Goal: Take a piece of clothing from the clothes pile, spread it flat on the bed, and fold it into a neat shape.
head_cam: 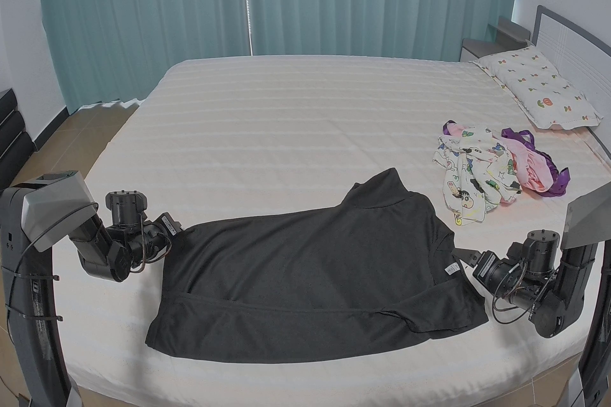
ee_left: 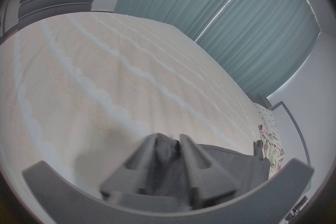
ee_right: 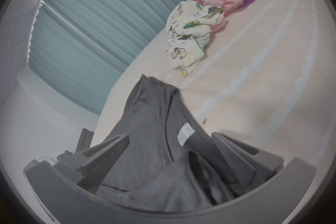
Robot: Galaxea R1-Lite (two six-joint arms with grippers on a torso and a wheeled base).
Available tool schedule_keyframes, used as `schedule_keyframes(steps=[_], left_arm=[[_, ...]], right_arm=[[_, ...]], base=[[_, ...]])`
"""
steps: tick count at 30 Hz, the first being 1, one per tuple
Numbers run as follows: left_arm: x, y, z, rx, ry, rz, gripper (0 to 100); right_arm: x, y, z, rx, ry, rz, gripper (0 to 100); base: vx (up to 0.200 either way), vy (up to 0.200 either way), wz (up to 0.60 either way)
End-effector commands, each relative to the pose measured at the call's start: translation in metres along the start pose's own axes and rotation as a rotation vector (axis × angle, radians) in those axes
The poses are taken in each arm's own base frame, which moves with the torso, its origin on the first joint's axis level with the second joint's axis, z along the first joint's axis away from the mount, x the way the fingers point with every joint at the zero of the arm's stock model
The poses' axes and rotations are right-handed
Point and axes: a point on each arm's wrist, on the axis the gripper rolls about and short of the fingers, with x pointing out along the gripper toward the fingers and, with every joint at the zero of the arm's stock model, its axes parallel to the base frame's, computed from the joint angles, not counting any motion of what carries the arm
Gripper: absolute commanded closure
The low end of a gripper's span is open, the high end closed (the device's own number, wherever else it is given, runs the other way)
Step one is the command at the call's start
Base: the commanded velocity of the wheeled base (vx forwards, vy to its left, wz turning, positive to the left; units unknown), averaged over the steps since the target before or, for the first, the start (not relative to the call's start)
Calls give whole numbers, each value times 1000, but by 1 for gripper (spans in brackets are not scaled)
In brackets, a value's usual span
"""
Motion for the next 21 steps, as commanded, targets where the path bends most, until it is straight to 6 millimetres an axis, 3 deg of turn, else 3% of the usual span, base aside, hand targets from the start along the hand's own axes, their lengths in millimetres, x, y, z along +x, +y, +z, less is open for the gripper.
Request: schedule_keyframes(steps=[1,4,5,8,9,12,13,21], left_arm=[[-1,10,12,-23,-47,36,100],[-1,10,18,-73,-69,34,100],[-3,9,21,-120,-74,17,100],[-4,11,24,-135,-79,18,100],[-6,12,25,-142,-76,13,100],[-7,13,25,-144,-71,15,100],[-7,12,25,-144,-68,11,100],[-9,13,23,-179,-57,12,100]], right_arm=[[19,17,17,-38,-86,90,0],[34,27,28,-81,-123,130,0],[50,38,34,-128,-116,140,0],[58,44,38,-156,-106,138,0],[77,64,50,-222,-97,144,0],[89,76,59,-242,-103,138,0],[105,93,70,-248,-97,115,0],[146,115,89,-332,-39,62,0]], base=[[0,0,0],[0,0,0],[0,0,0],[0,0,0],[0,0,0],[0,0,0],[0,0,0],[0,0,0]])
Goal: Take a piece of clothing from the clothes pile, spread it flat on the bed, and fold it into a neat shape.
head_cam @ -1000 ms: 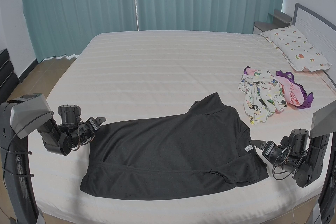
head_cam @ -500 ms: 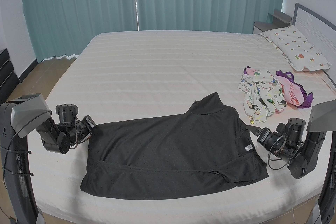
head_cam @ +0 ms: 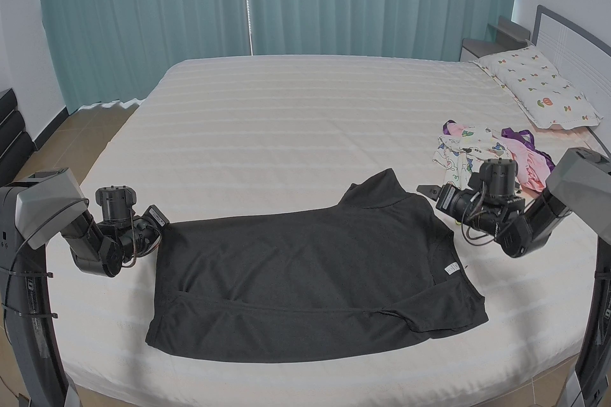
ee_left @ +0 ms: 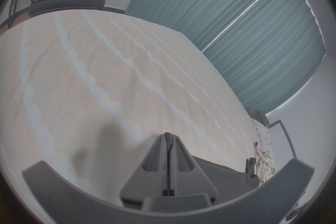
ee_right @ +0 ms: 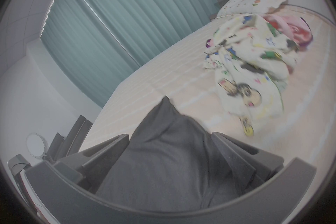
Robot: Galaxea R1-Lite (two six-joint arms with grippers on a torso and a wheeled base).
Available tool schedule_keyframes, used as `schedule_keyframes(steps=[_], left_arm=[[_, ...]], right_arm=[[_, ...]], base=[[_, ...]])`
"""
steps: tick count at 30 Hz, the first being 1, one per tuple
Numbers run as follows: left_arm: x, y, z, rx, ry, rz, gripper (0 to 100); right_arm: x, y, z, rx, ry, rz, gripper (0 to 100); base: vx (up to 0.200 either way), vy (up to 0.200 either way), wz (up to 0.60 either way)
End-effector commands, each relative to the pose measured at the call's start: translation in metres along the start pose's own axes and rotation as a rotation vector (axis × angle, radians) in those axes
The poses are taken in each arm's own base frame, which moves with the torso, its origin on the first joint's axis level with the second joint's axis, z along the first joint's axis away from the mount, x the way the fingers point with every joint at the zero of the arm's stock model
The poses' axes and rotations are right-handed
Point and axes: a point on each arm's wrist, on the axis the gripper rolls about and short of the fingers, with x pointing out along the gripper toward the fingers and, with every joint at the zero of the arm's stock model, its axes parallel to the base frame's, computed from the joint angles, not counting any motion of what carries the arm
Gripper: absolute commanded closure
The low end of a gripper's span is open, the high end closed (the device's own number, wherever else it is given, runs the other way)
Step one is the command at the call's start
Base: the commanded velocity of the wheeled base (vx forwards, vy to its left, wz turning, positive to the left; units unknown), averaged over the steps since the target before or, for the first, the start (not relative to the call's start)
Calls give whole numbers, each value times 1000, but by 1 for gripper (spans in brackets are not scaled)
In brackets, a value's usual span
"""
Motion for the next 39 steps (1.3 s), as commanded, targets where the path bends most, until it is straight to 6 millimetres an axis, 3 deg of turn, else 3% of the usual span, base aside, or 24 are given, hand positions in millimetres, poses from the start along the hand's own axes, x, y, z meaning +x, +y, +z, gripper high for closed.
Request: schedule_keyframes(steps=[1,7,12,34,35,39], left_arm=[[-4,0,3,-52,0,-5,100],[-6,1,1,-57,9,0,100],[-11,1,-1,-59,27,-7,100],[-13,0,-3,-57,36,-7,100],[-13,0,-3,-57,36,-7,100],[-12,1,-3,-58,37,-6,100]], right_arm=[[50,26,24,-101,32,-11,0],[82,14,10,-128,89,-50,0],[96,3,0,-125,96,-66,0],[111,-6,1,-80,70,-69,0],[111,-8,1,-78,70,-72,100],[113,-11,-2,-76,71,-76,100]], base=[[0,0,0],[0,0,0],[0,0,0],[0,0,0],[0,0,0],[0,0,0]])
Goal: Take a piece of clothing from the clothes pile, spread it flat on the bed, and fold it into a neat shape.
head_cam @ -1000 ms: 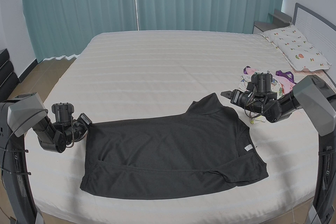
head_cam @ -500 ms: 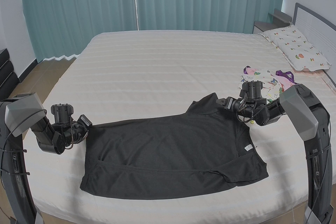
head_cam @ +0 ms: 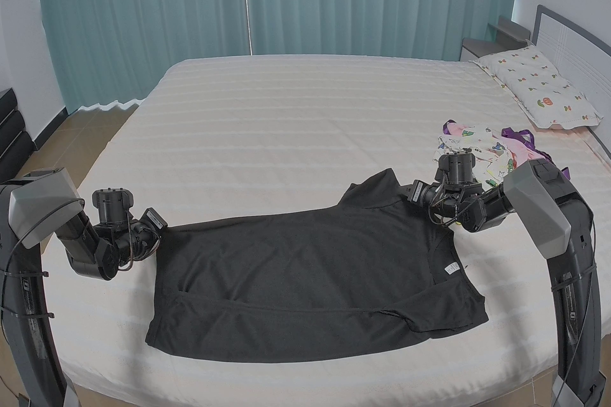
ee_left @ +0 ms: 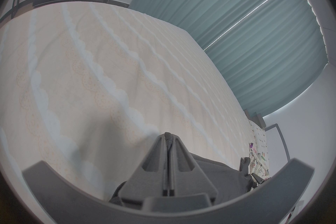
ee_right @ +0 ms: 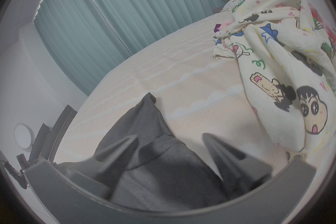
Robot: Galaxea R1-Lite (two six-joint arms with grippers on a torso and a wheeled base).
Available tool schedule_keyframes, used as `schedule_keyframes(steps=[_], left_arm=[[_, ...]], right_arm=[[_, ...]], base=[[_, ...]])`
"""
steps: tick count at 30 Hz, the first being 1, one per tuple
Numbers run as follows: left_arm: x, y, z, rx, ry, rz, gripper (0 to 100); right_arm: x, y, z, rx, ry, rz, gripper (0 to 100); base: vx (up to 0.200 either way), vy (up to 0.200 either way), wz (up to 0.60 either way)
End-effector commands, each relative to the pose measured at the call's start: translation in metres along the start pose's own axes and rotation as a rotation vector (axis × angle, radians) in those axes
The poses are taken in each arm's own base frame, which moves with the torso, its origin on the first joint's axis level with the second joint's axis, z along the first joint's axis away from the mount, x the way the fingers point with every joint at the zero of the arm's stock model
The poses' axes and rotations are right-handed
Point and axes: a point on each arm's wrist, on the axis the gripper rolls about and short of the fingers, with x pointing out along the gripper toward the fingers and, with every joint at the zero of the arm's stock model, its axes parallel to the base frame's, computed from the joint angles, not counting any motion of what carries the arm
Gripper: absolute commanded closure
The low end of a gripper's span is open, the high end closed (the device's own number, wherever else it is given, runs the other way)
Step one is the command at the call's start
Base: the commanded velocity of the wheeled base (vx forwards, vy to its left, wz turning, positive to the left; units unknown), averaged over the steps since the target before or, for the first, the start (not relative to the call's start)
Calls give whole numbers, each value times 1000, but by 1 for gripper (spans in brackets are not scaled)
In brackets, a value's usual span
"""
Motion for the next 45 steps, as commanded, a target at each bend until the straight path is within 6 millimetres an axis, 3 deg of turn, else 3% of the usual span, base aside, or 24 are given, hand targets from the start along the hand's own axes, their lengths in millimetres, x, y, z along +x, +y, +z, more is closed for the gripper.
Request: schedule_keyframes(steps=[1,6,15,19,23,35,45], left_arm=[[0,1,0,-1,0,2,100],[0,0,1,-1,-3,0,100],[-8,-10,11,6,-41,-33,100],[-13,-14,17,4,-64,-41,100],[-14,-14,20,3,-77,-46,100],[-19,-17,23,-1,-114,-79,100],[-41,-23,22,10,-109,-87,100]], right_arm=[[1,-3,-3,8,4,-8,100],[-3,-3,6,38,-32,-30,100],[-28,1,24,82,-64,-35,100],[-32,6,29,76,-152,17,100],[-36,4,20,63,-181,32,100],[-49,-3,22,66,-178,9,100],[-71,3,26,73,-207,46,100]], base=[[0,0,0],[0,0,0],[0,0,0],[0,0,0],[0,0,0],[0,0,0],[0,0,0]])
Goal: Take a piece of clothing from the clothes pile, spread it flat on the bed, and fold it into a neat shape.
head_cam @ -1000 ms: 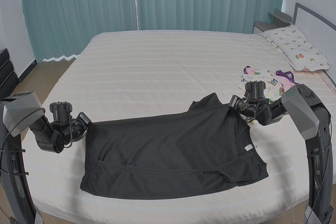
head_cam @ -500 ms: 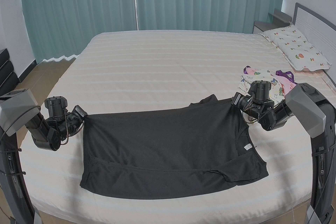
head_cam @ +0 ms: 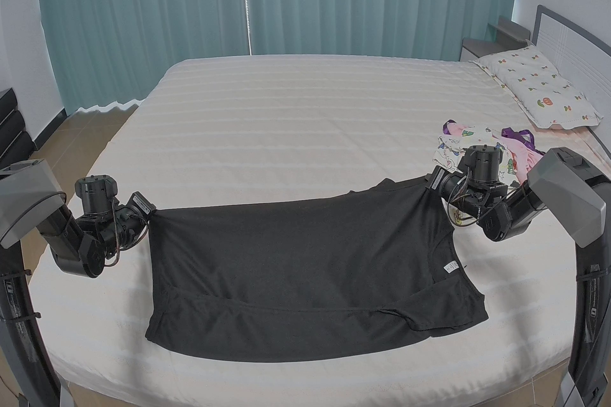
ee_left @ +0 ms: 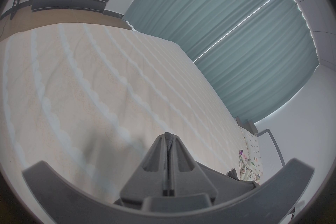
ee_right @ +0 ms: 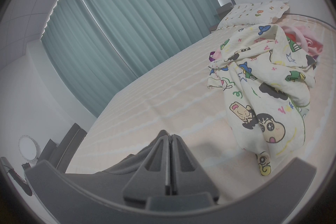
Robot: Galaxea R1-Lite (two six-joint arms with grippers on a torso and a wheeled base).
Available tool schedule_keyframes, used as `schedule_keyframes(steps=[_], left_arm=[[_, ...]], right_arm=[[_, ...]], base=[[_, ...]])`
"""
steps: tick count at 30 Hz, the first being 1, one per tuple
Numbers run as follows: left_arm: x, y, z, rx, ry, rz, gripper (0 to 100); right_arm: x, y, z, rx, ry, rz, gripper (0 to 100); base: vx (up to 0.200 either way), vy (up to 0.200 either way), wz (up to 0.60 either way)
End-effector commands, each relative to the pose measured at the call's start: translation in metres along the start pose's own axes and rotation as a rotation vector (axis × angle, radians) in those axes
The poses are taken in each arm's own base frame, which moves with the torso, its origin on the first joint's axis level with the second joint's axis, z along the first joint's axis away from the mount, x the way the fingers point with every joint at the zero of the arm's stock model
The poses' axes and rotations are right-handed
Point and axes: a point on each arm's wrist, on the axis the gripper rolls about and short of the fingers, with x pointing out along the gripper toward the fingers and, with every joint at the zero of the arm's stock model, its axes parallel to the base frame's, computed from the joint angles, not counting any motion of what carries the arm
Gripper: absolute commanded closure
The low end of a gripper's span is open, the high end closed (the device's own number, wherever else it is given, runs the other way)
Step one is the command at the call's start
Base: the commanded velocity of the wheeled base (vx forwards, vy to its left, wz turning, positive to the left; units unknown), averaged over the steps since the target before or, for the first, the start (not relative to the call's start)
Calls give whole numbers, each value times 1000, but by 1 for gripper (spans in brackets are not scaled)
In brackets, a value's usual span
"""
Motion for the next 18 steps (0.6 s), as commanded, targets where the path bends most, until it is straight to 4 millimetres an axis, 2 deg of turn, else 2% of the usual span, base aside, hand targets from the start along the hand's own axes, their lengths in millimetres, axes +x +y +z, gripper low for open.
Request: schedule_keyframes(steps=[1,5,7,18], left_arm=[[-8,-8,6,6,-19,-20,100],[-13,-9,11,28,-33,-20,100],[-13,-3,13,68,-37,-2,100],[-13,5,18,134,-46,18,100]], right_arm=[[-12,4,15,5,-27,6,100],[-19,2,15,6,-18,-3,100],[-23,-1,7,5,12,-16,100],[-29,-1,8,7,-24,-1,100]], base=[[0,0,0],[0,0,0],[0,0,0],[0,0,0]])
